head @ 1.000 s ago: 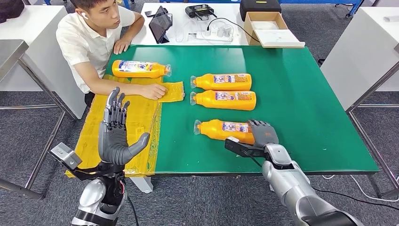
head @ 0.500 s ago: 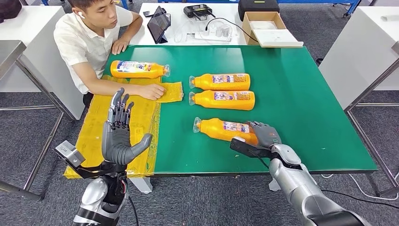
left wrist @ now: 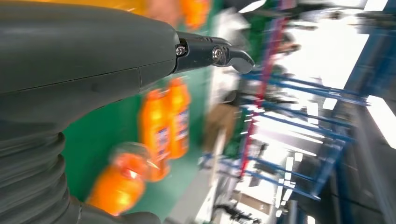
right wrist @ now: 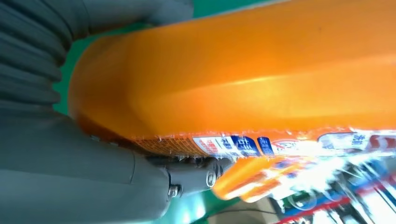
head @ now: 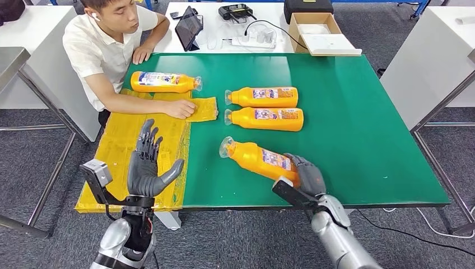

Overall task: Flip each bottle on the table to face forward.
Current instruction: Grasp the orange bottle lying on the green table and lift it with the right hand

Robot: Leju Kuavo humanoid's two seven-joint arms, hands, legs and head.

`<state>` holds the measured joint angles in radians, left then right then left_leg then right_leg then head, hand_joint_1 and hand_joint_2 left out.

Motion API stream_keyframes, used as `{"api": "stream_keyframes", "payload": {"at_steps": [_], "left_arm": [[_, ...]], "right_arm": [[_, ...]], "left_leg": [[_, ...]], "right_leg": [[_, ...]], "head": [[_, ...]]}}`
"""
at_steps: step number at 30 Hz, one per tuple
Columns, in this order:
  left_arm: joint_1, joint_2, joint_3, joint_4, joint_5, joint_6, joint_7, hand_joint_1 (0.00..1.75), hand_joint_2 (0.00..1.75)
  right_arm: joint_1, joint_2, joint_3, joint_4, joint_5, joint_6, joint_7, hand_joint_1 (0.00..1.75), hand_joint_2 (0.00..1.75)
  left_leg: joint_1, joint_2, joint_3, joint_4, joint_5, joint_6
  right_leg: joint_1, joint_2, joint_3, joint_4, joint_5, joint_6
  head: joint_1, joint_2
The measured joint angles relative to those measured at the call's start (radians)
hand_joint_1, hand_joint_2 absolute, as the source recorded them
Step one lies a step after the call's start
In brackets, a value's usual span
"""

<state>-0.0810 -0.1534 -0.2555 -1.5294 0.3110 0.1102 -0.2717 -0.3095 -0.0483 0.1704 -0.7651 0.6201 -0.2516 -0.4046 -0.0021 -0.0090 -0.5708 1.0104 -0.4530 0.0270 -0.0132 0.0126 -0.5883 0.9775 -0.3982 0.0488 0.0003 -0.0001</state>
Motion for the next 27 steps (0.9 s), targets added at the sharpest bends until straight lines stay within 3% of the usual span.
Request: {"api": "stream_keyframes", "payload": {"at_steps": [4, 9, 15, 20, 27], "left_arm": [[0.033, 0.000, -0.038, 0.030, 0.048, 0.029, -0.003, 0.00, 1.75], [0.060, 0.004, -0.098, 0.054, 0.048, 0.044, -0.015, 0.00, 1.75], [0.064, 0.005, -0.152, 0.086, 0.058, 0.034, -0.015, 0.00, 1.75], [0.067, 0.006, -0.189, 0.093, 0.136, -0.076, -0.001, 0.00, 1.75], [0.067, 0.007, -0.213, 0.092, 0.140, -0.088, 0.002, 0.00, 1.75]], "right_arm": [[0.140, 0.061, 0.014, -0.217, -0.151, -0.044, -0.033, 1.75, 1.75], [0.223, 0.103, 0.064, -0.372, -0.265, -0.025, -0.058, 1.75, 1.75], [0.242, 0.132, 0.130, -0.402, -0.290, -0.006, -0.074, 1.75, 1.75], [0.221, 0.140, 0.184, -0.389, -0.296, 0.026, -0.077, 1.75, 1.75], [0.185, 0.156, 0.252, -0.350, -0.277, 0.041, -0.078, 1.75, 1.75]], "left_leg": [[0.000, -0.001, -0.009, 0.000, 0.000, 0.000], [0.000, -0.001, -0.012, 0.000, 0.000, 0.000], [-0.001, -0.001, -0.014, 0.000, 0.000, 0.000], [-0.001, -0.001, -0.014, 0.000, 0.000, 0.000], [0.000, -0.002, -0.014, 0.000, 0.000, 0.000]], "right_leg": [[0.000, 0.000, -0.009, 0.001, 0.000, 0.000], [-0.001, 0.000, -0.012, 0.001, 0.000, 0.000], [-0.001, -0.001, -0.014, 0.001, 0.000, 0.000], [-0.001, 0.000, -0.014, 0.001, 0.000, 0.000], [-0.001, -0.001, -0.014, 0.001, 0.000, 0.000]], "head": [[0.000, 0.000], [0.000, 0.000], [0.000, 0.000], [0.000, 0.000], [0.000, 0.000]]}}
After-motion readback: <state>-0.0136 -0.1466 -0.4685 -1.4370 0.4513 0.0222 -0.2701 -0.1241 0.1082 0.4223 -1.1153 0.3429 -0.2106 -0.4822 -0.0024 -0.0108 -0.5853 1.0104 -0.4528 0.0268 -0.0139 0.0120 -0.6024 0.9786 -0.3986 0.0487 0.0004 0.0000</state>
